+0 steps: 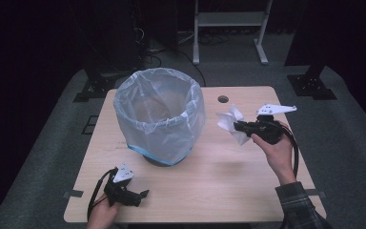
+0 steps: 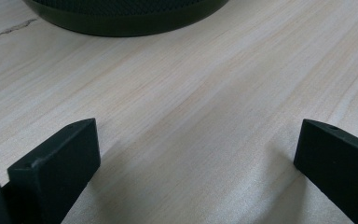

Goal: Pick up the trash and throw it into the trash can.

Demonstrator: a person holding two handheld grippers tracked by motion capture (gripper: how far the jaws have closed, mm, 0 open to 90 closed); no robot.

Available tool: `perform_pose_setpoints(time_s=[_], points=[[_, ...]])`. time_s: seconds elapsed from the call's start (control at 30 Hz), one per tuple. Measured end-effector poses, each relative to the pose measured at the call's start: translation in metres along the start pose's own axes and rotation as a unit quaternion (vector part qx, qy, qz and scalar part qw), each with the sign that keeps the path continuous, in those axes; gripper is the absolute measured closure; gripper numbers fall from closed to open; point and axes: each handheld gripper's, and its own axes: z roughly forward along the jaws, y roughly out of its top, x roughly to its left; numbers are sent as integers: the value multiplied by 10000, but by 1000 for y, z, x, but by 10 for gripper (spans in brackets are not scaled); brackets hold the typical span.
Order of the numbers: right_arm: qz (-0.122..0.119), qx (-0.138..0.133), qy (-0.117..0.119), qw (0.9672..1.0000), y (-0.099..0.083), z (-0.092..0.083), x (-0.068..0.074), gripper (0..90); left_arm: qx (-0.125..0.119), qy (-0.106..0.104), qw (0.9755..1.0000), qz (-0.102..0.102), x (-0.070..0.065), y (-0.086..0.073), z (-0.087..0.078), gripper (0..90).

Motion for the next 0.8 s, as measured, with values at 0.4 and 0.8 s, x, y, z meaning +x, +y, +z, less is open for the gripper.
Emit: perform_pose_setpoints(time_s=[0.4, 0.8], points=[[-151, -321, 116, 9993, 36, -10, 11, 849, -6, -23, 10000, 8, -1, 0, 0, 0], [-319, -567, 284, 9975, 73, -15, 26, 848, -3, -34, 10000, 12, -1, 0, 0, 0]])
